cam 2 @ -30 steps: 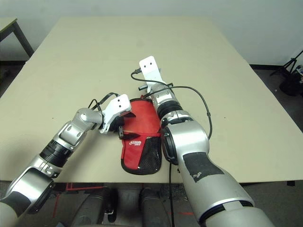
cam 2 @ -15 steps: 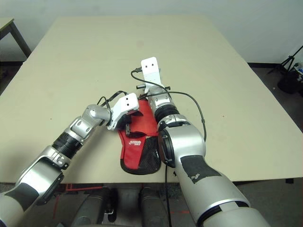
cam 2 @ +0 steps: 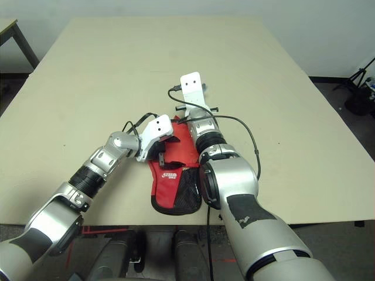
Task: Store the ping-pong paddle in its case and zip it.
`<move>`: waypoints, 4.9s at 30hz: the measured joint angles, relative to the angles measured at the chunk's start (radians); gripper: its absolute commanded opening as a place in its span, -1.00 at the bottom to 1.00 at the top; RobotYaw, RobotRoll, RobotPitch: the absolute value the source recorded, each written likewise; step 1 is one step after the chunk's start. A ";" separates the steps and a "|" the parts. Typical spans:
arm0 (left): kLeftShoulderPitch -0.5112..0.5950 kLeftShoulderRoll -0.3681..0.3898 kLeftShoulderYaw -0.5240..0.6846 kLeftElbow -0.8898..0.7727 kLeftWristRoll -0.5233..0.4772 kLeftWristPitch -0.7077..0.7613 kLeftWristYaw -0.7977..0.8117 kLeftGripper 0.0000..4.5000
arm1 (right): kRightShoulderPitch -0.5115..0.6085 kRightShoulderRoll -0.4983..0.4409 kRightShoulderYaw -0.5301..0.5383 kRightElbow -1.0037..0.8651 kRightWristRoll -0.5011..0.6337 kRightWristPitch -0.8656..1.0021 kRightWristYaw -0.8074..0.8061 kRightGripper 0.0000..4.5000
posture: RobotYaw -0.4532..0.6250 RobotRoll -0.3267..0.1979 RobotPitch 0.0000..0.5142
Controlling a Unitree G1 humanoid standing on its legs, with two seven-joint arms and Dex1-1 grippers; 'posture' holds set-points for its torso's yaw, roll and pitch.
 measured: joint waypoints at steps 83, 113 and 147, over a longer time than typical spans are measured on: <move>-0.285 -0.100 -0.047 0.347 0.073 -0.041 -0.042 1.00 | 0.648 -0.201 -0.007 -1.524 0.089 0.956 0.177 -0.99 | -0.43 0.25 -0.25; -0.277 -0.116 -0.027 0.358 0.073 -0.030 -0.037 1.00 | 0.886 -0.409 0.010 -2.121 0.243 1.462 0.429 -0.99 | -0.49 0.25 -0.15; -0.289 -0.136 -0.026 0.402 0.074 -0.031 -0.024 1.00 | 1.264 -0.800 -0.303 -2.325 1.004 1.463 0.681 -0.99 | -0.49 0.25 -0.23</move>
